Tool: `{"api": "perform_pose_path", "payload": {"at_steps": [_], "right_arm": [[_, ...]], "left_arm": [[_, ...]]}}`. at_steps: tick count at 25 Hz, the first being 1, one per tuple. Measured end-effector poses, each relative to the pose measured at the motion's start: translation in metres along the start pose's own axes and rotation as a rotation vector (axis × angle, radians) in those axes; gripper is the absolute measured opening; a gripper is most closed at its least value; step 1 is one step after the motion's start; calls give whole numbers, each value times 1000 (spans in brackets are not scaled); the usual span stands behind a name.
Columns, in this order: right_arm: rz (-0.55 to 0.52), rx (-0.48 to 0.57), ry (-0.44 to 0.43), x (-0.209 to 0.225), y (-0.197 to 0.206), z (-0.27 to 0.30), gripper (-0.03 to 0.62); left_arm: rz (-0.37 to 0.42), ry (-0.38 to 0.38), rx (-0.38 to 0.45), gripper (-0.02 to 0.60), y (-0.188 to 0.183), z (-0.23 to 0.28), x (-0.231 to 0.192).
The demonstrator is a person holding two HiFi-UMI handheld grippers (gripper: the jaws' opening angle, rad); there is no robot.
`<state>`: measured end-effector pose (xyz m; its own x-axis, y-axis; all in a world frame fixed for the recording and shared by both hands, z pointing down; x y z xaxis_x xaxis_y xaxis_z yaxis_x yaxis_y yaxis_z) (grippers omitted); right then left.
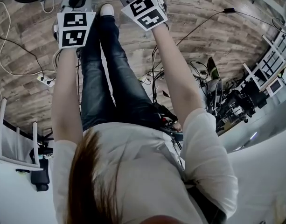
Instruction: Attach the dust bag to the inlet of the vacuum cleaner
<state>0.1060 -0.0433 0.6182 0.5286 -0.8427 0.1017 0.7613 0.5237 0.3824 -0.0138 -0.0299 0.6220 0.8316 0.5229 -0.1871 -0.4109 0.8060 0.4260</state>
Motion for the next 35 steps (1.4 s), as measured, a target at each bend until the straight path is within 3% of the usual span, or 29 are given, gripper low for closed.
{"api": "perform_pose_path", "payload": {"at_steps": [5,12,28,35], "right_arm": [[91,12,-75,-3,-7,-2,2],[159,38,-31,3,-20,-25,2],[122,29,28,10,-44,-56,2],[142,81,58,14,-63,-96,2]], "left_arm": [[-5,-26,1,17,-2,-13,-11],[-26,-38,17,17,-10,-34,-15],[-36,-17,65,17,-43,-55,-5],[-53,-35,107,17,-67,-87,-4]]}}
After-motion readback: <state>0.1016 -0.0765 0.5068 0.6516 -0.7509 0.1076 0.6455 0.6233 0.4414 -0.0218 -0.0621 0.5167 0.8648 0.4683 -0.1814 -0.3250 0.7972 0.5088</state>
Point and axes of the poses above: the fingertips, and each gripper's own axes: z forward along the fingers, x to its right, y out of its underside, the point moved 5 cm from there along -z, backward along the fingers, and after that the axes turned 13 degrees about -x, right-handed, at the moved point
